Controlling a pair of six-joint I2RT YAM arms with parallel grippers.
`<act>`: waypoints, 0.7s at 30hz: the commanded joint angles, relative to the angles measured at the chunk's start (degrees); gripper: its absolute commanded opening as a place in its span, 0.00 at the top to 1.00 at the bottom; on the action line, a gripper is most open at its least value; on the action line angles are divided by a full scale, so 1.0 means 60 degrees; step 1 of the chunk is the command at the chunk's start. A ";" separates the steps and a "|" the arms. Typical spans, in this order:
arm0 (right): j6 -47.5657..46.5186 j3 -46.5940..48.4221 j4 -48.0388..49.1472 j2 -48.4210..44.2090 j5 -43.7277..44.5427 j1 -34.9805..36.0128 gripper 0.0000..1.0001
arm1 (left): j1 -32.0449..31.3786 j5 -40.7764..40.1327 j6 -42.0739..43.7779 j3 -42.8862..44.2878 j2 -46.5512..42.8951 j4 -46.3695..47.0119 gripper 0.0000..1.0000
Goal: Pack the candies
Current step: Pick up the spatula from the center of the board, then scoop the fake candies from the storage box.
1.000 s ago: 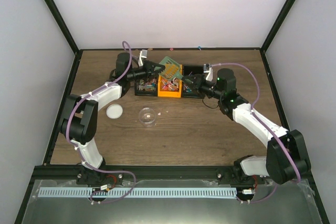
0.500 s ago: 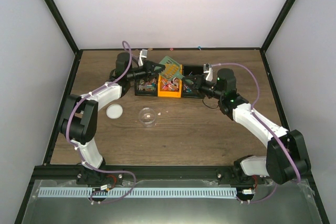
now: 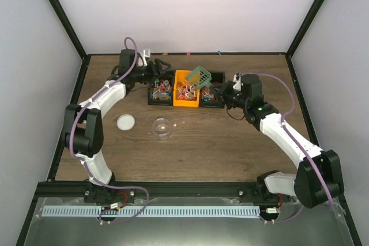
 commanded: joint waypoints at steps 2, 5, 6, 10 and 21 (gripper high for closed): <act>0.1694 0.0870 -0.2606 -0.0403 0.1718 -0.0207 0.99 | -0.0241 -0.4207 0.3761 0.1792 -0.0196 -0.5068 0.21; 0.2848 0.0856 -0.3190 -0.0501 0.1925 -0.0202 0.99 | -0.0635 -0.6677 0.4694 0.2523 0.0347 -0.6571 0.21; 0.3097 0.0838 -0.3318 -0.0502 0.1980 -0.0220 0.99 | -0.0737 -0.7113 0.4966 0.2645 0.0495 -0.6801 0.21; 0.3656 0.1059 -0.4089 -0.0422 0.2056 -0.0213 0.99 | -0.0902 -0.7816 0.5239 0.2959 0.1151 -0.7201 0.24; 0.4307 0.0655 -0.4411 -0.0534 0.2552 -0.0209 0.99 | -0.0947 -0.8761 0.5427 0.2997 0.2117 -0.7347 0.26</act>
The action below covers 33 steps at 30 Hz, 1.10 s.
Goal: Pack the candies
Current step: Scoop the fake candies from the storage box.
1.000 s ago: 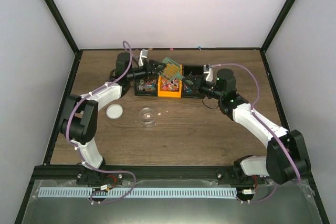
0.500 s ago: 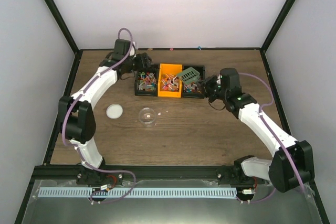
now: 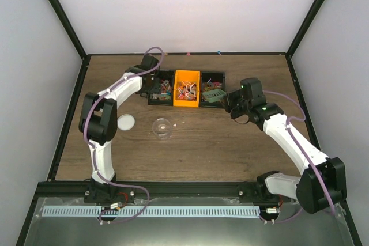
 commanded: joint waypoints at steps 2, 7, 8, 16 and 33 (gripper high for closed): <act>0.0326 0.0229 -0.0324 0.0304 0.0610 -0.0059 0.99 | -0.0008 -0.0461 0.0270 0.0129 0.0092 -0.0129 0.31; 0.0268 0.0812 -0.0617 0.0947 0.1034 -0.0053 0.99 | -0.0085 -0.0301 0.0059 0.0010 0.0210 0.0052 0.50; 0.0232 0.0927 -0.0672 0.1057 0.1050 -0.0049 0.99 | -0.0118 -0.0260 0.0016 -0.0008 0.0216 0.0076 0.53; 0.0142 0.1589 -0.1269 0.1686 0.1128 -0.0034 0.99 | -0.0734 -0.0019 -0.0424 -0.0562 -0.0117 0.0234 0.75; 0.0473 0.3245 -0.3578 0.2293 0.1814 -0.0035 0.99 | -0.1214 -0.0130 -0.2149 -0.1432 -0.0687 -0.0426 0.88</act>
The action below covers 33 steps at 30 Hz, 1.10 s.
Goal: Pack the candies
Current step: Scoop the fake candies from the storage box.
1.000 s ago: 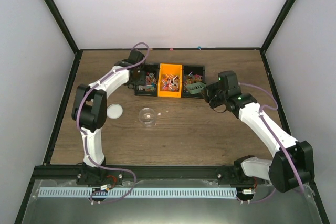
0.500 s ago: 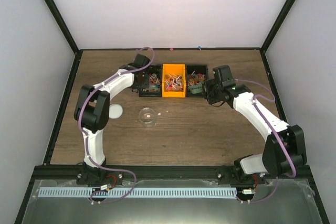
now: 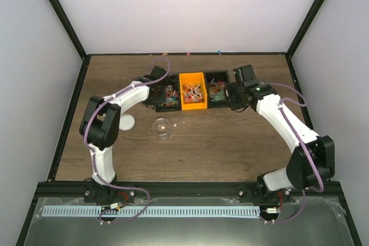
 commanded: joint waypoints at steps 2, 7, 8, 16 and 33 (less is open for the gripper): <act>0.0349 0.1214 -0.1539 0.0740 0.0437 -0.0023 0.99 | -0.0300 0.0090 -0.0585 -0.0061 -0.0185 -0.0527 0.90; 0.0365 0.2152 -0.2604 0.1729 -0.0031 -0.0024 0.99 | -0.0438 0.0151 -0.0864 -0.0255 -0.0222 -0.0697 0.96; 0.0418 0.2323 -0.2807 0.1845 -0.0115 -0.0031 0.99 | -0.0451 0.0156 -0.0886 -0.0313 -0.0266 -0.0705 0.96; 0.0655 0.2586 -0.3461 0.2251 0.0345 -0.0069 0.99 | -0.0445 0.0491 -0.1045 -0.0452 -0.0391 -0.0512 0.96; -0.0102 0.2529 -0.2559 0.3342 -0.0548 -0.0746 0.99 | -0.0456 0.0894 -0.0824 0.0166 0.0070 -0.0766 0.96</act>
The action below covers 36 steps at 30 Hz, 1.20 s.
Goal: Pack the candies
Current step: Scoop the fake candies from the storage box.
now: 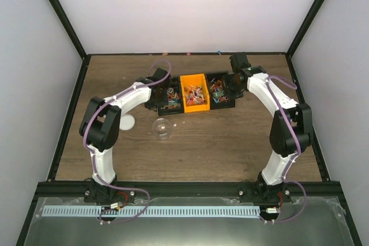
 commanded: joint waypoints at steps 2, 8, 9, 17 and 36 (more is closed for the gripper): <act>0.0159 -0.0594 -0.1421 -0.0681 0.0069 0.0139 0.99 | -0.0092 0.0719 0.0011 0.0303 0.0264 -0.0244 0.96; 0.0261 -0.1560 -0.1418 -0.1323 -0.0155 0.0230 0.99 | -0.0103 0.0929 -0.0131 0.0378 0.0404 -0.0216 0.96; 0.0271 -0.1679 -0.1243 -0.1302 -0.0127 0.0221 0.99 | -0.0103 0.0962 -0.0129 0.0368 0.0418 -0.0216 0.96; -0.0358 -0.3163 0.2171 0.0029 -0.1074 -0.0449 0.99 | -0.0103 0.1624 0.0553 0.0366 0.0716 -0.0205 0.96; -0.0991 -0.8666 1.3096 -0.1571 -0.2515 -0.0685 0.99 | -0.0110 0.2416 -0.0261 0.1215 0.0974 -0.0151 0.96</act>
